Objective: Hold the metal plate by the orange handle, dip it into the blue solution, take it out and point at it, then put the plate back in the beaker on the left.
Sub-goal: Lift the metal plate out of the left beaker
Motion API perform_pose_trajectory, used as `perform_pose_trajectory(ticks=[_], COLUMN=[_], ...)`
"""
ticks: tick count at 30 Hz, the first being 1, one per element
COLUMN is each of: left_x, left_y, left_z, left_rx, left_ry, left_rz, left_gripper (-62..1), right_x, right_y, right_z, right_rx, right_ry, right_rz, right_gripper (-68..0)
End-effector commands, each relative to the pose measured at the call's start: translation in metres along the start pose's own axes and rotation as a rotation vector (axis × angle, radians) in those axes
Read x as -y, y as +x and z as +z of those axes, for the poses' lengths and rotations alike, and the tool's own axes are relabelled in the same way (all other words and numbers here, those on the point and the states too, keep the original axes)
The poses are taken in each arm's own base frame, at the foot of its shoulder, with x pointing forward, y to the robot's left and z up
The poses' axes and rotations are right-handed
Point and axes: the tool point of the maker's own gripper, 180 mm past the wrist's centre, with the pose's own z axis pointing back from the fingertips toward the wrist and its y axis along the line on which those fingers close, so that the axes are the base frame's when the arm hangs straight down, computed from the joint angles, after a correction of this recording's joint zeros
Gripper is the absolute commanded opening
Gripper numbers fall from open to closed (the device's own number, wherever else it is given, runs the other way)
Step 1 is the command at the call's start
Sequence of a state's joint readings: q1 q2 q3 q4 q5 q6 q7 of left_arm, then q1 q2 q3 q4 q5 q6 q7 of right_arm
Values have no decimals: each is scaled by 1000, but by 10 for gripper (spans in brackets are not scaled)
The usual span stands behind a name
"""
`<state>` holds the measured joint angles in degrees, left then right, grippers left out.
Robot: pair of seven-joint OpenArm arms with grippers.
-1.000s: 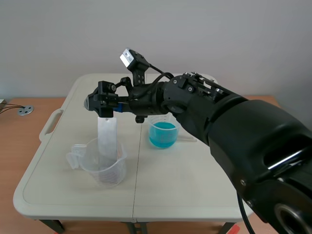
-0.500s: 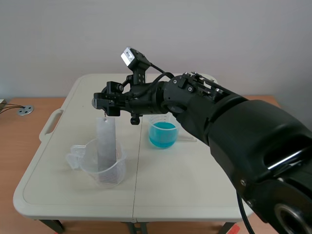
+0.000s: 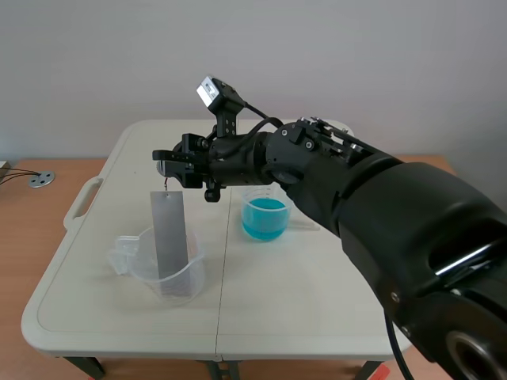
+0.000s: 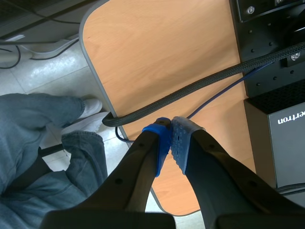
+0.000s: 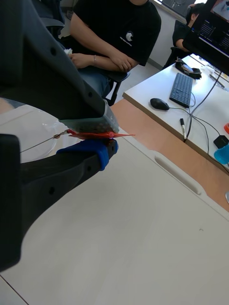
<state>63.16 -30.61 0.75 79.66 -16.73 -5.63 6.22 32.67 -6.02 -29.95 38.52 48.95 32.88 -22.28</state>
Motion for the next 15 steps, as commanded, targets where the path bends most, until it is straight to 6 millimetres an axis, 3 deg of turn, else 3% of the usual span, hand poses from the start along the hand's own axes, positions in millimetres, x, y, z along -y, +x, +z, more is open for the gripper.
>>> perform_pose_trajectory(ticks=[1,15], left_x=[3,3], left_y=[4,4], left_z=[1,1], left_rx=[12,12], left_ry=[-7,-7], left_rz=[2,2], left_gripper=[-594,-594], right_x=[-14,-52], right_y=[29,43], right_z=[0,3], right_rx=[68,86], right_ry=[53,189], right_rz=[47,224], right_gripper=[-662,-662])
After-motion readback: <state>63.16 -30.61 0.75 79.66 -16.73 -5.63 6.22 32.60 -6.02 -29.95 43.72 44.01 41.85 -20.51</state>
